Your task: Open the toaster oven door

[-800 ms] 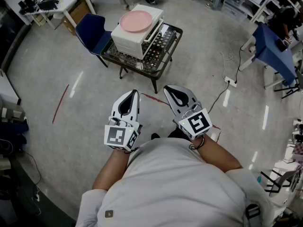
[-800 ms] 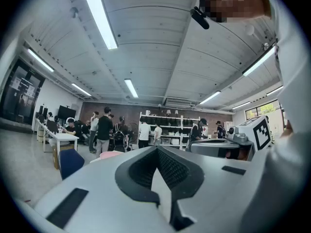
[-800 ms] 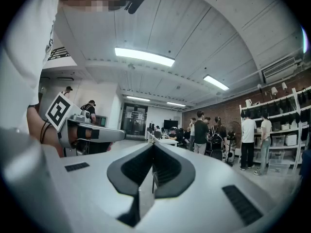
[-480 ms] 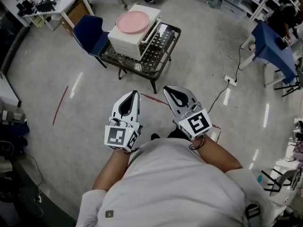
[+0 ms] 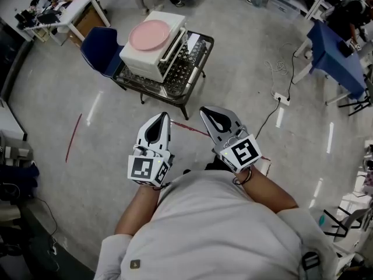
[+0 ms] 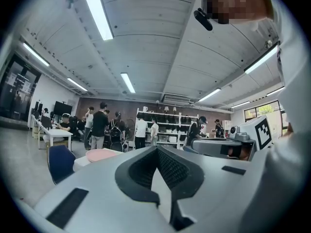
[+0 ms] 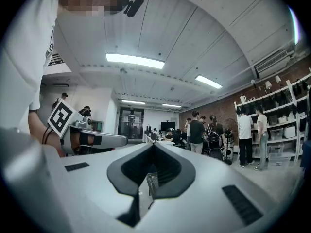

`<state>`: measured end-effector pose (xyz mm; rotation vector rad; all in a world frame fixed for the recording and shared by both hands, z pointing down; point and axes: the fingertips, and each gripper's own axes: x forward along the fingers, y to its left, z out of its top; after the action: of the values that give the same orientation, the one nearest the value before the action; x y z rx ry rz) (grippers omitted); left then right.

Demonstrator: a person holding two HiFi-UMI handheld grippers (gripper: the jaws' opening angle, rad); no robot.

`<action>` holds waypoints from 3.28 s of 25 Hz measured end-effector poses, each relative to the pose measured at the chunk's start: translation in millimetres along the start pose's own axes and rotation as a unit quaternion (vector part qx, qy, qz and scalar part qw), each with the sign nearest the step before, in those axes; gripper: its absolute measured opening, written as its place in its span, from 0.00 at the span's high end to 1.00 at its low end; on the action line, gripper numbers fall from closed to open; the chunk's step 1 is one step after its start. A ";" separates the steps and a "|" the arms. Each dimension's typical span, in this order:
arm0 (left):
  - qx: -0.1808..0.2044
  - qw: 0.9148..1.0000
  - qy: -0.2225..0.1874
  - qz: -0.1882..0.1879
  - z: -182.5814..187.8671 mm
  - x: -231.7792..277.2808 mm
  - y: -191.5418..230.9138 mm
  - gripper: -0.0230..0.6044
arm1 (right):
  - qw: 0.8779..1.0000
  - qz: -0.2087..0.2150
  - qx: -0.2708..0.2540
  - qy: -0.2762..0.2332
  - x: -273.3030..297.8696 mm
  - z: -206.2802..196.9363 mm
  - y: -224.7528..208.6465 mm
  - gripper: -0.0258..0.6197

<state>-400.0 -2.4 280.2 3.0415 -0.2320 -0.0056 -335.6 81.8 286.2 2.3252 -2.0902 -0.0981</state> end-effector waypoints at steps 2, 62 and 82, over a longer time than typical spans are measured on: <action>0.000 1.000 0.001 -0.001 2.1 19.5 -7.3 0.94 | 1.000 -0.002 0.002 0.000 -2.7 1.3 -20.4 0.93; -0.004 0.999 0.035 0.001 -20.0 417.6 72.6 0.94 | 0.997 0.045 0.053 0.020 173.6 -51.9 -362.0 0.93; -0.010 0.966 0.059 0.251 -16.7 456.4 195.9 0.94 | 0.940 0.336 0.027 0.052 344.5 -62.1 -393.0 0.93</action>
<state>21.7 -262.9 316.2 2.8564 -0.9730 0.2055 94.2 -220.5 314.8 1.4660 -2.7044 0.0905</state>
